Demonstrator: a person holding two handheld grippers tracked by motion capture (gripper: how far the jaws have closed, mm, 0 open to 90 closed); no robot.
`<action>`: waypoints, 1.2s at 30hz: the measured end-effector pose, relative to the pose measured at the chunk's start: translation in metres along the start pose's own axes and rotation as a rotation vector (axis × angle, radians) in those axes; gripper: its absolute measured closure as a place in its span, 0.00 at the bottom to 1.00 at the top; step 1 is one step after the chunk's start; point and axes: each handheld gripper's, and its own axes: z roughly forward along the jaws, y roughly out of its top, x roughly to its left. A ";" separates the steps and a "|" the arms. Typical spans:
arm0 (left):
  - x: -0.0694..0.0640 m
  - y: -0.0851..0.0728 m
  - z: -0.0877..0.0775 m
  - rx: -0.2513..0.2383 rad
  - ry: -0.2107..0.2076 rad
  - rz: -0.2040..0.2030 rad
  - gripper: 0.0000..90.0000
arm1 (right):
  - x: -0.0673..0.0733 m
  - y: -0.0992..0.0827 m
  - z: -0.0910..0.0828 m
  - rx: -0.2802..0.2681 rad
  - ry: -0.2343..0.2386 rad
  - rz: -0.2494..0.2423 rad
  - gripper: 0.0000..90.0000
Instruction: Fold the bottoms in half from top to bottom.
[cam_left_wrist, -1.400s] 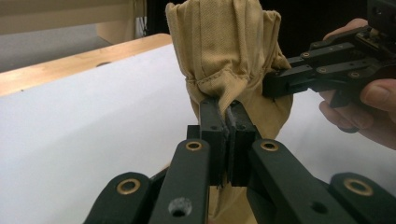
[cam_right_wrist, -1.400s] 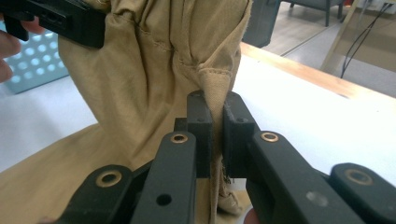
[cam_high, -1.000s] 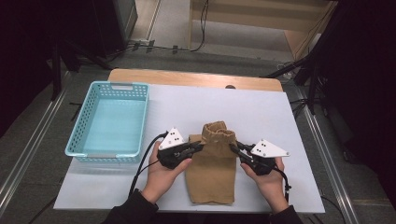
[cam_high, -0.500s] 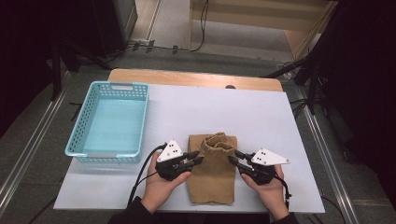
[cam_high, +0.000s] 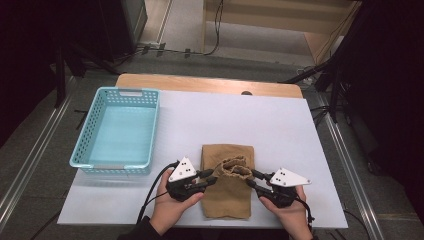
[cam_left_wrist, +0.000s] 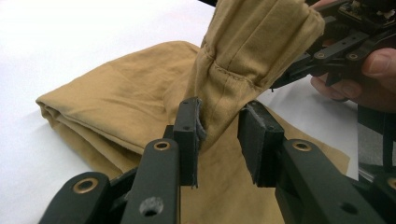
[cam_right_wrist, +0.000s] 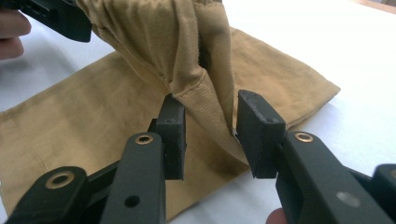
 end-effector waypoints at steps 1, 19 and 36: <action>0.000 -0.001 0.000 0.003 -0.003 0.002 0.76 | 0.000 -0.001 0.000 0.002 0.001 0.000 0.67; -0.005 -0.012 -0.010 0.032 -0.062 -0.037 0.66 | 0.009 -0.009 -0.002 0.071 0.005 -0.036 0.63; -0.006 -0.014 -0.023 0.010 -0.065 -0.051 0.67 | 0.017 -0.016 -0.032 0.059 0.083 -0.063 0.58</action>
